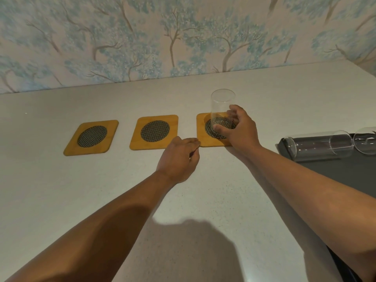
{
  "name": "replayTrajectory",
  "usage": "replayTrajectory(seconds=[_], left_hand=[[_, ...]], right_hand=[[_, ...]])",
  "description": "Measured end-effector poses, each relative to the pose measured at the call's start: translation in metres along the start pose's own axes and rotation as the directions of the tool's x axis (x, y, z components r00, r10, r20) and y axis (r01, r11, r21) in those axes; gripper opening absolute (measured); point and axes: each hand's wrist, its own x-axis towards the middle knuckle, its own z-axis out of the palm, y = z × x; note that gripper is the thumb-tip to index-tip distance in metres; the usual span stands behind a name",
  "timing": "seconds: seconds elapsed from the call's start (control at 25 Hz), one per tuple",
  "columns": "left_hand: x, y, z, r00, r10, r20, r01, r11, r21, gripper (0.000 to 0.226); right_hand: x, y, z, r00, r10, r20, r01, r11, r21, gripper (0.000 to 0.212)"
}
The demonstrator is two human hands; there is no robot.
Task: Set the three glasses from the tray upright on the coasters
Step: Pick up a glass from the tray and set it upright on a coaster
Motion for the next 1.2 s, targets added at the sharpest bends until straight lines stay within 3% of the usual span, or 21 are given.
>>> replayTrajectory(seconds=[1.2], left_hand=[[-0.0015,0.0025,-0.0011,1.0,-0.009,-0.012,0.01,0.999,0.041,0.032]], right_hand=[[0.0006,0.0072,0.0063,0.999,-0.034,-0.017,0.032,0.992,-0.123,0.095]])
